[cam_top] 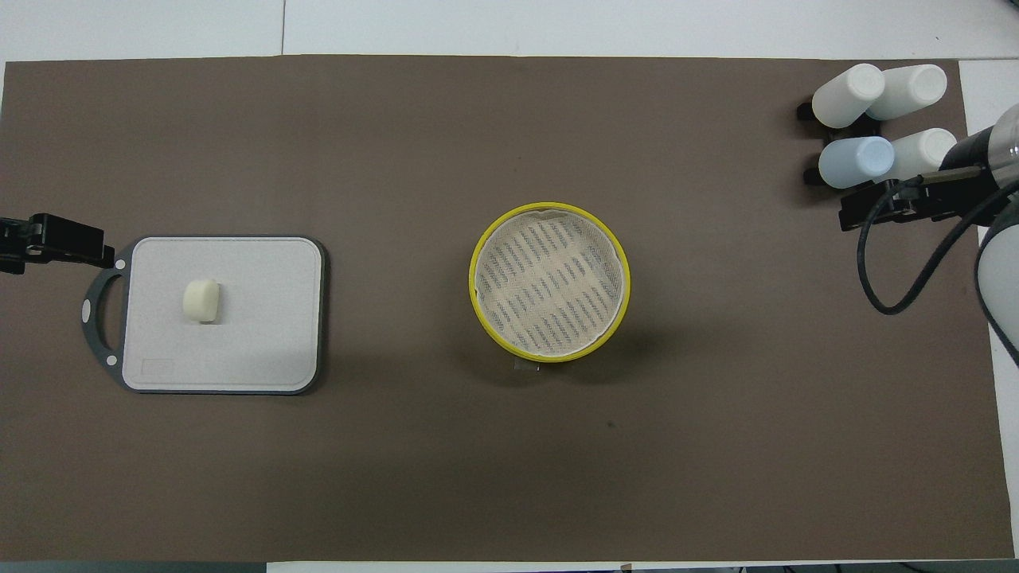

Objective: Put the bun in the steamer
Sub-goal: 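Reach the left gripper to the white bun on the tray and grasp it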

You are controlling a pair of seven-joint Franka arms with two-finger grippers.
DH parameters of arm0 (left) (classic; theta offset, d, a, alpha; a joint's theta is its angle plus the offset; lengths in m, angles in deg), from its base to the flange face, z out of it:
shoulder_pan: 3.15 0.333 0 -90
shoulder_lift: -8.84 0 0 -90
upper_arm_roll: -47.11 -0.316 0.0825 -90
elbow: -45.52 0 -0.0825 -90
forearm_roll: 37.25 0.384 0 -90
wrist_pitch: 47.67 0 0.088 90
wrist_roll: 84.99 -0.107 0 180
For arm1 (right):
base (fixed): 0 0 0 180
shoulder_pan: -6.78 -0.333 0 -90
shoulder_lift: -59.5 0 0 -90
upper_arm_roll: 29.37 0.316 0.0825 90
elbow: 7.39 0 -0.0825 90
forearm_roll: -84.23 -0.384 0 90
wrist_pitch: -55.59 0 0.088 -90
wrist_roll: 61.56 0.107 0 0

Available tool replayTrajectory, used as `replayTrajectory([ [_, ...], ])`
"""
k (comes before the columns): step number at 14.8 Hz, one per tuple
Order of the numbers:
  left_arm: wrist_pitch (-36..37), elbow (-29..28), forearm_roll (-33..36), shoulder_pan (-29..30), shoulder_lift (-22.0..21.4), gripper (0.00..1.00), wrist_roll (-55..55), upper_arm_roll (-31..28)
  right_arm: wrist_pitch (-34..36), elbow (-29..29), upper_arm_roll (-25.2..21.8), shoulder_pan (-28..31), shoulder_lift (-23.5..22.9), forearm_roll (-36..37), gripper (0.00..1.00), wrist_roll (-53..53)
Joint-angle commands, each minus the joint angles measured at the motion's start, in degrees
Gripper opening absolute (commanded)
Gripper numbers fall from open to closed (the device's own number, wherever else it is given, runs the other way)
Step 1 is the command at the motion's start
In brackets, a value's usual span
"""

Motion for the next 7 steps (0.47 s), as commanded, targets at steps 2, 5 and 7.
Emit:
replayTrajectory([
  [2,-0.4,0.4,-1.0,-1.0,0.1,1.00,-1.2,-1.2,0.2,-1.6,0.5,0.7,1.4,0.1,1.00,-1.1],
  [5,-0.1,0.3,-0.9,-1.6,0.0,1.00,-0.9,-0.6,0.1,-1.6,0.5,0.7,1.4,0.0,1.00,-1.1],
  [7,0.6,-0.4,-0.7,-2.3,-0.6,1.00,0.0,-0.8,0.2,-1.6,0.5,0.7,1.4,0.1,1.00,-1.1],
])
